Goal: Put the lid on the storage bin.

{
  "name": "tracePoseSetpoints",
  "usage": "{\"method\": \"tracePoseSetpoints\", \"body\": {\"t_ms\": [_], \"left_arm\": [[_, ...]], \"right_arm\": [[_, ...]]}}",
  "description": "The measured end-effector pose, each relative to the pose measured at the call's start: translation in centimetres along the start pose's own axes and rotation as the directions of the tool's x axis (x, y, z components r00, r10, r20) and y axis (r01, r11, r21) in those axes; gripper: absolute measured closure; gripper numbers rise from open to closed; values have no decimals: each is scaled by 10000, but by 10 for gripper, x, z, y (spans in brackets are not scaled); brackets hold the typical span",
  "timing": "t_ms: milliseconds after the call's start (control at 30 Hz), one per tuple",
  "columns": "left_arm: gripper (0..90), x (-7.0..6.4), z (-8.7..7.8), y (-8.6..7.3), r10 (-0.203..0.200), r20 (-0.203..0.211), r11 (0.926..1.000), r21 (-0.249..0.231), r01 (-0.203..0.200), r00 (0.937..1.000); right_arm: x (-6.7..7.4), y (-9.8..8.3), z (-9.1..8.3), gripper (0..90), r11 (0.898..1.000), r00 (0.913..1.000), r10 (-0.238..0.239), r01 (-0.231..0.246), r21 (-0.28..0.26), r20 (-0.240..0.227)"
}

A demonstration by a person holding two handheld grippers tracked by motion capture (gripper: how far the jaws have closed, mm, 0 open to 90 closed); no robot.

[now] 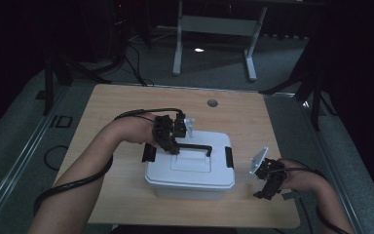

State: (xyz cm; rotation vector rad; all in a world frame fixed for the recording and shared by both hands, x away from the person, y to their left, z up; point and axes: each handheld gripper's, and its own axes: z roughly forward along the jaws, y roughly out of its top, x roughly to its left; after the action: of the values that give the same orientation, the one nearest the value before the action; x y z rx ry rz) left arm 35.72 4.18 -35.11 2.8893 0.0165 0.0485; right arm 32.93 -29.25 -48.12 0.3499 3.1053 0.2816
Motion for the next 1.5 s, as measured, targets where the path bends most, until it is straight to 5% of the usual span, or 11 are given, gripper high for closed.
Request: {"method": "tracePoseSetpoints", "body": {"t_ms": [467,1067,1167,1333,1500], "left_arm": [[833,5,11,3,-97,177,9999,-136,100,9998],[815,11,23,-6,-702,451,9972,-227,713,9965],[572,15,23,-7,-1262,239,9919,-104,1265,9917],[178,15,21,-14,-1496,-205,9873,-579,1482,9885],[14,17,19,-24,-1845,-776,9739,-1483,1717,9798]], "right_arm": [[0,-1,2,144,10000,10000,-24,24,30,-55],[-1,2,3,144,10000,10000,6,-6,42,-44],[-1,2,3,144,10000,10000,35,-35,68,-51],[-2,2,5,144,9999,10000,37,-36,94,-72],[-2,3,6,144,10000,10000,21,-21,68,-50]]}}
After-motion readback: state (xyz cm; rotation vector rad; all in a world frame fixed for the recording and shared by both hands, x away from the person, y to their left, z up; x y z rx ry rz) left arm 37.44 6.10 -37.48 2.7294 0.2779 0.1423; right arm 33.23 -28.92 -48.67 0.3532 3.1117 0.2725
